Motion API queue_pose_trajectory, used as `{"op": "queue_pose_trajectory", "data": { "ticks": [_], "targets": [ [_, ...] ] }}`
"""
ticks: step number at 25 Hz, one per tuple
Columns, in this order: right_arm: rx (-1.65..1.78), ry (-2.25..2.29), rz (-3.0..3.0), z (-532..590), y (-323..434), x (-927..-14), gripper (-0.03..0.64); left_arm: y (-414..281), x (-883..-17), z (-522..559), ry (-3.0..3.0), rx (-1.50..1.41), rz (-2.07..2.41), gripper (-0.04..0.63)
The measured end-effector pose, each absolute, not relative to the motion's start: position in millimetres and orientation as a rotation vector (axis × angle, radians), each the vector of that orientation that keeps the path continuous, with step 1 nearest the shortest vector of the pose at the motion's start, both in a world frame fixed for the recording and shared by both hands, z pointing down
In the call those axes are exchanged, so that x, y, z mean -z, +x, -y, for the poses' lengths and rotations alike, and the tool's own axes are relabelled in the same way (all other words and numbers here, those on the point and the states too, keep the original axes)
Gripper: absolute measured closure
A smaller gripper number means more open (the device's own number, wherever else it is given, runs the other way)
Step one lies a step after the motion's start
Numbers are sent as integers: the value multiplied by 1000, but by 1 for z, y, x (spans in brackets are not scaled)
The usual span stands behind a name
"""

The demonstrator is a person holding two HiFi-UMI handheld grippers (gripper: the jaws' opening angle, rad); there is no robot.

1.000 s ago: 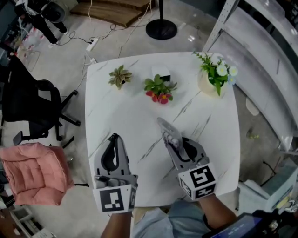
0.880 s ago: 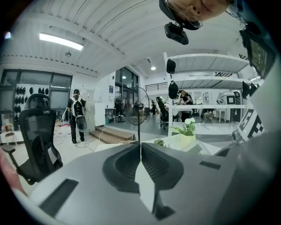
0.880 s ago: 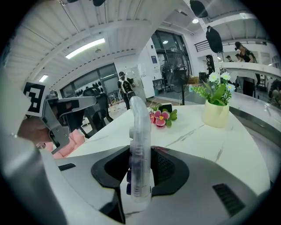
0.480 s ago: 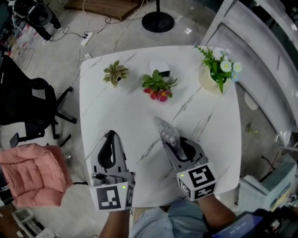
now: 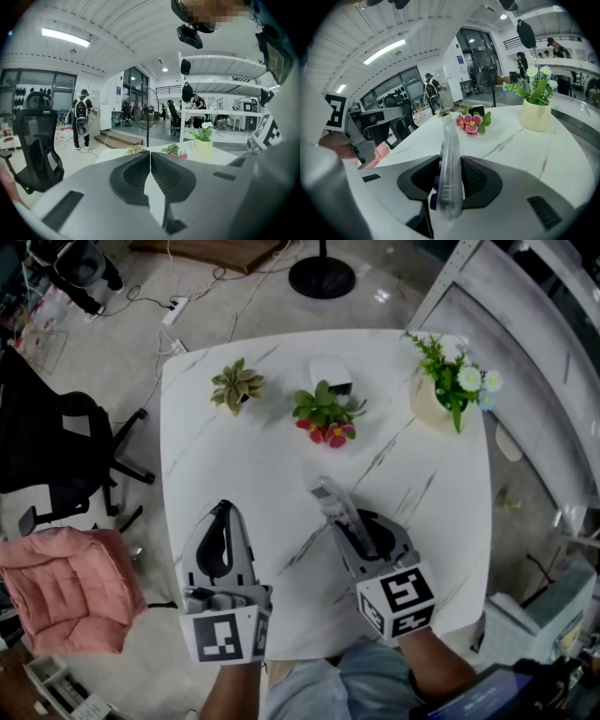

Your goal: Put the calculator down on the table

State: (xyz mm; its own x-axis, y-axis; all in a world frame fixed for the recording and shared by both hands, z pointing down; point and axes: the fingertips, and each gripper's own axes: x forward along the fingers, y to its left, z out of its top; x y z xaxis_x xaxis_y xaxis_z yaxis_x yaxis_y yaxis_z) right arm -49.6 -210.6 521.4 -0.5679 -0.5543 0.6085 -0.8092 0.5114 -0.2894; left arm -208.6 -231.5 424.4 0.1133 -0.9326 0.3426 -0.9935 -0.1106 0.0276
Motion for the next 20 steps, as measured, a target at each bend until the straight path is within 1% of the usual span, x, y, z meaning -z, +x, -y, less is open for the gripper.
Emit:
{"op": "queue_pose_trajectory", "data": {
  "ticks": [9, 20],
  "targets": [
    [-770, 1106, 2332, 217, -48, -522, 457, -203, -431, 244, 2147, -350, 1877, 586],
    [-825, 1121, 2345, 233, -19, -538, 415, -191, -434, 252, 2163, -370, 1851, 586]
  ]
}}
